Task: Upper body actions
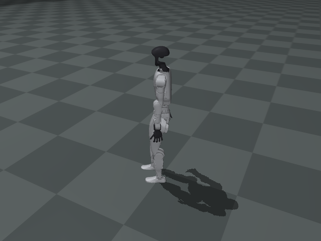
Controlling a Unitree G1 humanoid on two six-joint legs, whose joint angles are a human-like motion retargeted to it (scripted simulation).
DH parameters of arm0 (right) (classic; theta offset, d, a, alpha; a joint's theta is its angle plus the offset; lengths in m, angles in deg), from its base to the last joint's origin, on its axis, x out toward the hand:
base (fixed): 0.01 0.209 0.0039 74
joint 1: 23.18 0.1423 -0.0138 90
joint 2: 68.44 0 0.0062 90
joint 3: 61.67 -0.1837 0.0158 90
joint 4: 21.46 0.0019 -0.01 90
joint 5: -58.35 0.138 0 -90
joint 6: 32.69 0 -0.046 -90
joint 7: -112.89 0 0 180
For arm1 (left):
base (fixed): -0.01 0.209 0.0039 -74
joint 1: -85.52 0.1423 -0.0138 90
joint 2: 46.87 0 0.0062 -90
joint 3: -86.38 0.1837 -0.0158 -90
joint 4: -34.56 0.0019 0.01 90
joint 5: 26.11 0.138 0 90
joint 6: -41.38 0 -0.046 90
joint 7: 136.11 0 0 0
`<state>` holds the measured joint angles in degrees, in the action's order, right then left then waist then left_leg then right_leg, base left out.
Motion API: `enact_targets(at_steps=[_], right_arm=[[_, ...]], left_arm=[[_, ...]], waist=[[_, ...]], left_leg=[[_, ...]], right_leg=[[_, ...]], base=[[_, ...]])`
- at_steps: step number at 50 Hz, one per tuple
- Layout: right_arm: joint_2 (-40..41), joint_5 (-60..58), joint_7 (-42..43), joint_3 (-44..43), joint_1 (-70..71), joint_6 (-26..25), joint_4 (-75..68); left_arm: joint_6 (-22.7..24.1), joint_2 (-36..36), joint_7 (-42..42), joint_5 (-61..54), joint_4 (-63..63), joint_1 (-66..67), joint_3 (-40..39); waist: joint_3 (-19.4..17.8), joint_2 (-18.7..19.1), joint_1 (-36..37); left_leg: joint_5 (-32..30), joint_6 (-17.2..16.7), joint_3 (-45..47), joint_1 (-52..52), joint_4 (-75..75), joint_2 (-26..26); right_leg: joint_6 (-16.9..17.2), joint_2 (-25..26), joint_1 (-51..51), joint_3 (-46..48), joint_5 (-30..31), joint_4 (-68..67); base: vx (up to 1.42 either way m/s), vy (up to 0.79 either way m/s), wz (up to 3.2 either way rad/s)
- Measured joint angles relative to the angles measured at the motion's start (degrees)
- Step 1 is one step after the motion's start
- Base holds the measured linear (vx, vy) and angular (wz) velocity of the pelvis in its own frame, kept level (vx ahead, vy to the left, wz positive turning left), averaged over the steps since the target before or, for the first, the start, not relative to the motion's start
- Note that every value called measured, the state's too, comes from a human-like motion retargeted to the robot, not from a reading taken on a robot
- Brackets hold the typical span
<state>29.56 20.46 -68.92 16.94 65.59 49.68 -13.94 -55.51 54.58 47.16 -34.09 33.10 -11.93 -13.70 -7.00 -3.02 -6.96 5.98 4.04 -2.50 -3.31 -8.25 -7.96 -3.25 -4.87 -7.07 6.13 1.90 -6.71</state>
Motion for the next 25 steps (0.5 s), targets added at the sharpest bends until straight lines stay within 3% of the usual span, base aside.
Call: enact_targets(at_steps=[3, 10, 15, 20, 23, 25], right_arm=[[0.6, -1.7, -1.3, 0.7, 0.3, -0.4, 0.3], [0.6, -7.5, 1.4, 2.0, 2.2, 0.5, 0.1], [-0.8, -2.8, 1.2, 1.7, 5.0, -0.8, -1.9], [-2.2, 5.8, 0.0, -1.6, 6.3, -0.9, -3.1], [-3.0, 9.0, 1.0, -2.8, 5.7, -0.9, -4.4], [-3.3, 10.1, 2.4, -3.3, 5.1, -1.4, -5.9]], left_arm=[[-0.5, -1.4, -0.1, 1.8, 1.0, -0.6, 1.5], [-1.0, -2.1, -2.4, 3.0, 2.6, 2.0, 1.9], [-1.6, -1.7, -4.1, 5.7, 3.8, 4.9, 1.5], [-2.8, -1.1, -3.9, 8.6, 4.1, 5.3, 3.5], [-3.4, -0.7, -2.9, 9.0, 2.6, 4.9, 3.8], [-3.5, -0.5, -2.4, 8.3, 1.1, 4.9, 3.6]], waist=[[-0.1, 0.9, 0.0], [0.4, 2.5, -0.2], [2.1, 5.1, -4.5], [2.6, 9.1, -7.4], [3.5, 10.3, -7.1], [4.4, 10.0, -7.3]], left_leg=[[1.2, 1.2, 5.3, 1.3, 0.9, 1.5], [5.4, 1.8, 27.2, 6.2, 4.2, 5.4], [8.4, -0.2, 47.3, 8.7, 6.1, 7.3], [10.4, -3.1, 58.4, 10.2, 7.6, 7.4], [11.0, -5.6, 63.7, 11.0, 7.2, 7.4], [11.3, -7.1, 66.1, 11.4, 6.5, 6.5]], right_leg=[[-2.9, -1.7, -1.1, 6.7, -1.8, 0.3], [-2.5, -5.8, -4.4, 21.9, -7.0, 0.3], [-1.5, -7.6, -3.5, 46.4, -9.7, -0.6], [-1.1, -3.0, 3.3, 71.9, -8.9, 0.6], [-1.1, -1.5, 4.2, 69.9, -8.0, -0.3], [1.3, -1.4, 5.1, 67.2, -7.6, 1.0]], base=[[0.05, -0.08, -2.27], [0.09, -0.20, -3.24], [0.13, -0.18, -3.53], [0.26, -0.16, -2.98], [0.32, -0.14, -2.54], [0.38, -0.13, -1.94]])
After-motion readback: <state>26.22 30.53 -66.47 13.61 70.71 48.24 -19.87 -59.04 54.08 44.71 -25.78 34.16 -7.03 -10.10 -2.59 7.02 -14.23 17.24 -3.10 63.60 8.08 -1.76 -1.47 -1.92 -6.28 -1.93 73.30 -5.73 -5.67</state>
